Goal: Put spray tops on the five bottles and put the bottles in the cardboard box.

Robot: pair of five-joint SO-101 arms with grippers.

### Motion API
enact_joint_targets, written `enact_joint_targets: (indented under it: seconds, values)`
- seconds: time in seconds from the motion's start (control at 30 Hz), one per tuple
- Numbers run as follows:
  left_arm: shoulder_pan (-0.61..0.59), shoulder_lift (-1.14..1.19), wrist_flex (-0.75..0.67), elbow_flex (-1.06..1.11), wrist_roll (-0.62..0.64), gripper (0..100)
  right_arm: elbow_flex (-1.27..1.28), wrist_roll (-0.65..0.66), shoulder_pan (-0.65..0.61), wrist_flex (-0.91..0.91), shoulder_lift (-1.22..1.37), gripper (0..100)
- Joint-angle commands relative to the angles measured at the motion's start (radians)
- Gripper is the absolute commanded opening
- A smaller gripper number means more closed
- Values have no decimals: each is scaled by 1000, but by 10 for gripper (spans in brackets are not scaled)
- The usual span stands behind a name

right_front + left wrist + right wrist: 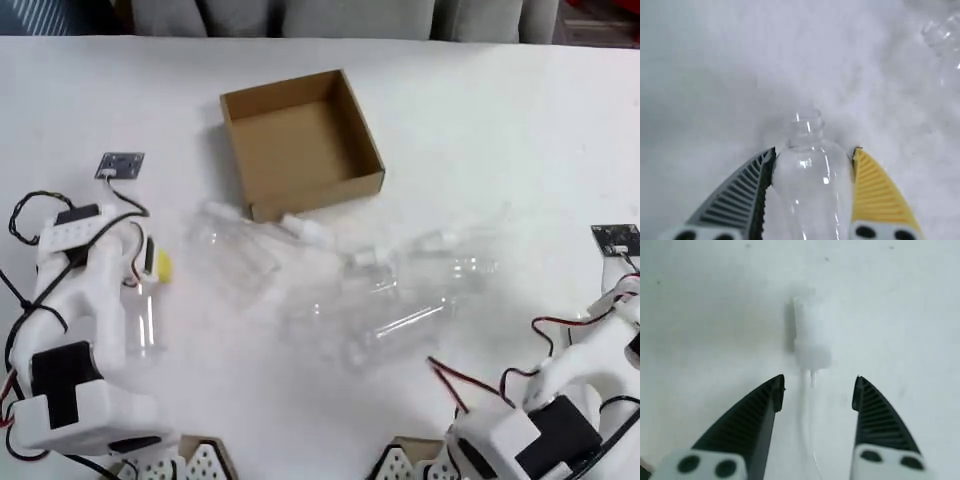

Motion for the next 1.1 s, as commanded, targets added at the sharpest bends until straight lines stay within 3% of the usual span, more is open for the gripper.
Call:
enact_joint_targets:
  seconds: [0.0, 0.17, 0.27, 0.5, 1.07]
  values:
    - [2, -10, -14, -46, 5, 20, -49, 112, 24, 77, -87, 185]
    - [2, -10, -14, -46, 5, 20, -48, 224, 30, 82, -107, 111]
    - [2, -10, -14, -46, 3, 20, -54, 253, 13, 81, -70, 125]
    - [-1, -10, -12, -44, 2, 20, -54, 252, -2, -61, 25, 159]
    - [-2, -10, -2, -43, 0, 20, -54, 193, -41, -153, 133, 159]
